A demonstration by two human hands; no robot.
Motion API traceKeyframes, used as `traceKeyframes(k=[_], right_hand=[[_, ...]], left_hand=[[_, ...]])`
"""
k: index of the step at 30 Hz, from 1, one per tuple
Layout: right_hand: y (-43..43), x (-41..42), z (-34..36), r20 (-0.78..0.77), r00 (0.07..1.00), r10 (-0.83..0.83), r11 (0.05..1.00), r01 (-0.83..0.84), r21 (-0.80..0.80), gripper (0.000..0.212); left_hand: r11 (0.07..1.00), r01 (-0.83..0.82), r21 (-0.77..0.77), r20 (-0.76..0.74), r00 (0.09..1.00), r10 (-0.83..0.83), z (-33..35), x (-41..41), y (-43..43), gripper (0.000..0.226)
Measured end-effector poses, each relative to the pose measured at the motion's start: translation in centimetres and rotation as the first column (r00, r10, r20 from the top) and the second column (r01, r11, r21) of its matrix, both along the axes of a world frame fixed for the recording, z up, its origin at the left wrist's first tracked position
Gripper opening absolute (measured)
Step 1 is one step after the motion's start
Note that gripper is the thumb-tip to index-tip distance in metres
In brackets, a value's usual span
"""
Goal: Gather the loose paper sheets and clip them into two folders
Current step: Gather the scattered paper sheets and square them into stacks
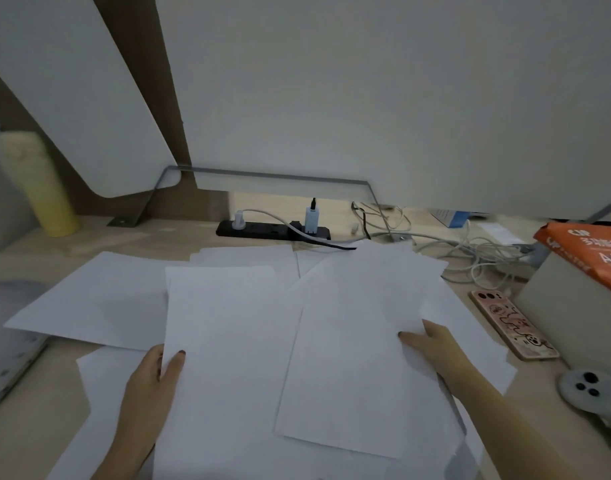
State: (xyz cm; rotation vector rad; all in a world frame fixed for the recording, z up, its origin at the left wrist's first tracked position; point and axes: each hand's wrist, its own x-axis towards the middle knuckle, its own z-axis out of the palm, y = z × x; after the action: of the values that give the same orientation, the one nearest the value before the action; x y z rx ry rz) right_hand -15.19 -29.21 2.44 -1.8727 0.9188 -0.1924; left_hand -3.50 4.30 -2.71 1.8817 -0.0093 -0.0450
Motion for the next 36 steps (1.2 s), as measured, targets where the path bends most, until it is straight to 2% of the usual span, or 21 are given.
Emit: traceKeyframes(k=[3,8,11,16,19,26,32,36], right_hand=[[-0.6,0.2,1.3,0.084,0.996,-0.002,0.998,0.008,-0.062,0.015],[-1.8,0.0,2.7,0.155,0.988,-0.012,0.997,0.023,-0.071,0.027],[-1.8,-0.8,3.8,0.234,0.972,-0.032,0.990,0.063,-0.128,0.023],[-1.2,-1.4,9.0,0.501,0.859,-0.103,0.989,0.144,-0.043,0.019],[-0.4,-1.7,12.7,0.592,0.795,-0.134,0.988,0.154,0.017,0.015],[2.2,-0.2,18.3,0.697,0.711,-0.094,0.983,-0.043,0.177,0.023],[3.9,1.7,20.9,0.787,0.610,-0.091,0.912,-0.267,0.312,0.022],[3.2,2.8,19.7,0.786,0.605,-0.130,0.882,-0.291,0.370,0.018]], left_hand=[[0.999,0.002,0.033,0.007,1.000,-0.003,-0.3,0.1,-0.1,0.012],[0.999,-0.029,0.045,0.023,0.999,0.028,-0.6,0.4,0.1,0.012],[0.998,-0.062,0.028,0.025,0.998,0.061,-0.6,0.4,0.2,0.012],[0.996,-0.075,0.037,0.020,0.997,0.075,-0.4,0.3,0.1,0.012],[0.994,-0.085,0.073,0.000,0.996,0.085,-0.6,0.5,0.2,0.018],[0.995,-0.082,0.048,-0.046,0.995,0.084,-0.2,0.5,0.0,0.011],[0.998,-0.061,0.024,-0.048,0.997,0.062,0.2,0.4,-0.1,0.014],[0.998,-0.065,-0.025,-0.077,0.995,0.063,0.5,0.4,-0.3,0.013]])
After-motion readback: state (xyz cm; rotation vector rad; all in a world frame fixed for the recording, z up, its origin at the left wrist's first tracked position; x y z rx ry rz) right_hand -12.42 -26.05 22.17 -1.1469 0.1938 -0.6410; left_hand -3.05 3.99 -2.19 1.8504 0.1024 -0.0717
